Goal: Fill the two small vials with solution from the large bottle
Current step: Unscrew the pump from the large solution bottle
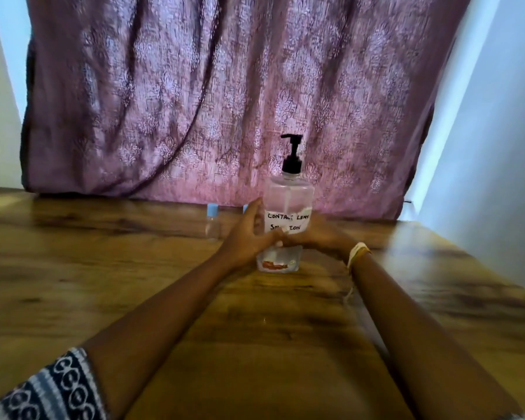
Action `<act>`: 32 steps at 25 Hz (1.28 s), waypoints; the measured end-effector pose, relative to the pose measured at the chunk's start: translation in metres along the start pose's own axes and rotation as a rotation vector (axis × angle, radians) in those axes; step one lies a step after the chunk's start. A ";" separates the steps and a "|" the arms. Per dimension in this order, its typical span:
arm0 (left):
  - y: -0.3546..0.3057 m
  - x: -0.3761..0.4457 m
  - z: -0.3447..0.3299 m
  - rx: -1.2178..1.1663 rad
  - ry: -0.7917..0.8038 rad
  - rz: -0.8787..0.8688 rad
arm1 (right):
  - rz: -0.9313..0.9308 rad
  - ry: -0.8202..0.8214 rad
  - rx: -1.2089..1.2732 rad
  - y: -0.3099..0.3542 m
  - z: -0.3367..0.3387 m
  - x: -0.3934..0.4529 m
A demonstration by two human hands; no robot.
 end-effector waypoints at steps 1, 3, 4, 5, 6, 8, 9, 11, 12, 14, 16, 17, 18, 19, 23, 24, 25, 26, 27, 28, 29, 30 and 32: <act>-0.007 -0.001 0.002 -0.026 -0.024 -0.004 | -0.008 0.084 0.000 0.008 -0.006 -0.003; -0.020 -0.003 0.004 -0.108 -0.086 -0.017 | -0.038 0.190 -0.013 0.019 -0.017 -0.007; -0.025 -0.004 0.006 -0.143 -0.116 -0.015 | -0.077 0.242 -0.028 0.023 -0.018 -0.009; -0.028 -0.004 0.007 -0.163 -0.142 -0.013 | -0.126 0.314 -0.063 0.027 -0.017 -0.010; -0.029 -0.004 0.008 -0.173 -0.159 -0.013 | -0.173 0.395 -0.107 0.031 -0.013 -0.014; -0.030 -0.003 0.010 -0.155 -0.163 -0.018 | -0.217 0.459 -0.077 0.040 0.004 -0.020; -0.029 -0.002 0.010 -0.148 -0.153 -0.019 | -0.196 0.411 0.025 0.048 0.014 -0.022; -0.029 -0.001 0.010 -0.155 -0.130 -0.025 | -0.087 0.205 0.312 0.065 0.027 -0.026; -0.029 0.000 0.010 -0.160 -0.127 -0.024 | -0.013 0.064 0.387 0.072 0.027 -0.024; -0.029 0.001 0.011 -0.155 -0.130 -0.025 | 0.132 -0.209 0.312 0.084 0.014 -0.017; -0.030 0.001 0.012 -0.106 -0.117 -0.045 | 0.258 -0.397 0.109 0.092 -0.007 -0.011; -0.031 0.001 0.011 -0.077 -0.107 -0.052 | 0.293 -0.474 0.036 0.094 -0.014 -0.009; -0.032 0.001 0.011 -0.056 -0.098 -0.053 | 0.307 -0.538 0.002 0.095 -0.018 -0.009; -0.033 0.001 0.012 -0.043 -0.088 -0.056 | 0.312 -0.579 0.002 0.096 -0.018 -0.009; -0.033 0.003 0.016 -0.058 -0.040 -0.081 | 0.357 -0.561 0.073 0.095 -0.016 -0.013; -0.033 0.002 0.016 -0.069 -0.036 -0.085 | 0.371 -0.538 0.088 0.095 -0.016 -0.013; -0.033 0.002 0.017 -0.077 -0.031 -0.089 | 0.383 -0.516 0.105 0.094 -0.015 -0.014; -0.034 0.001 0.017 -0.083 -0.023 -0.092 | 0.391 -0.494 0.128 0.094 -0.014 -0.014; -0.034 0.001 0.017 -0.092 -0.015 -0.091 | 0.397 -0.466 0.154 0.093 -0.012 -0.015; -0.033 0.001 0.018 -0.112 -0.005 -0.078 | 0.399 -0.423 0.184 0.092 -0.010 -0.015; -0.032 0.002 0.018 -0.147 0.014 -0.052 | 0.396 -0.365 0.223 0.092 -0.008 -0.016; -0.030 0.002 0.018 -0.184 0.042 -0.025 | 0.386 -0.297 0.270 0.091 -0.007 -0.017; -0.028 0.003 0.017 -0.225 0.077 0.003 | 0.347 -0.163 0.381 0.090 -0.002 -0.019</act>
Point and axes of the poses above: each hand's wrist, its own x-axis towards the middle knuckle, its own z-axis out of the back of the hand, y = z × x, the point moved 1 cm from there along x, towards the middle knuckle, and after that the axes turned 3 degrees about -y, right-handed, at the moved point
